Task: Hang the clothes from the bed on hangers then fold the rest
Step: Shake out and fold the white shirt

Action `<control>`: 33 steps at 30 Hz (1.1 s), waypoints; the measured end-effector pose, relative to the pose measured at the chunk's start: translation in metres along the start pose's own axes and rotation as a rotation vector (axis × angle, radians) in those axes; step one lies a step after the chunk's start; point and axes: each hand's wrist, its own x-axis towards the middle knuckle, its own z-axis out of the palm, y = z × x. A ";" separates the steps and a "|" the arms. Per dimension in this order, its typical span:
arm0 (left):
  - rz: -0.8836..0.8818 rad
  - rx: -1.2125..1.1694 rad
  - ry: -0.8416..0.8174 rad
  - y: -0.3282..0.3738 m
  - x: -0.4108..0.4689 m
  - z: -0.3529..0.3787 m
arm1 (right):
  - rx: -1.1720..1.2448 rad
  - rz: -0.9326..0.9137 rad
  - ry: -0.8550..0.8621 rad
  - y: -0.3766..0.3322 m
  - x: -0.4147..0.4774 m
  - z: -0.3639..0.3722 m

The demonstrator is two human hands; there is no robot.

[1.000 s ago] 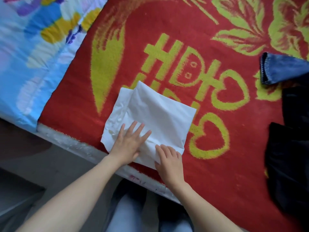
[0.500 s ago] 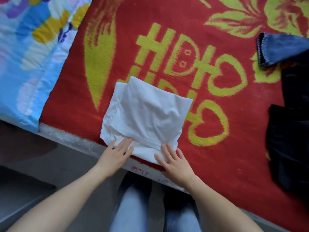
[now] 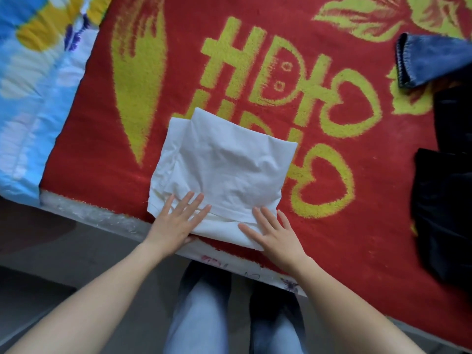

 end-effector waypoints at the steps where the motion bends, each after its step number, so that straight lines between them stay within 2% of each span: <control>1: -0.010 -0.027 0.001 0.001 0.000 0.002 | 0.003 -0.023 0.026 0.002 0.001 0.002; 3: -0.045 -0.085 -0.001 0.005 0.001 0.001 | 0.002 -0.056 0.115 0.003 0.002 0.004; 6: -0.091 -0.132 -0.102 0.010 0.003 0.004 | 0.004 -0.086 0.263 -0.003 0.006 -0.002; 8: -0.167 -0.127 -0.202 0.018 0.003 0.007 | 0.040 -0.127 0.290 -0.004 0.008 -0.014; 10: -0.273 -0.156 -0.209 0.031 0.003 0.000 | 0.074 -0.180 0.292 -0.004 0.006 -0.034; 13: -0.366 -0.219 -0.212 0.046 -0.002 -0.017 | 0.101 -0.213 0.213 -0.006 -0.004 -0.064; 17: -0.378 -0.328 -0.197 0.065 -0.019 -0.044 | 0.043 -0.234 -0.064 -0.001 -0.023 -0.109; 20: -0.454 -0.548 -0.260 0.072 -0.041 -0.079 | 0.066 -0.210 -0.254 0.007 -0.034 -0.134; 24: -0.530 -0.686 -0.302 0.073 -0.095 -0.131 | 0.148 -0.225 -0.234 -0.010 -0.037 -0.180; 28: -0.669 -0.785 -0.311 0.078 -0.175 -0.180 | 0.229 -0.288 -0.314 -0.055 -0.027 -0.233; 33: -0.886 -0.898 -0.218 0.093 -0.317 -0.216 | 0.234 -0.570 -0.344 -0.167 -0.027 -0.303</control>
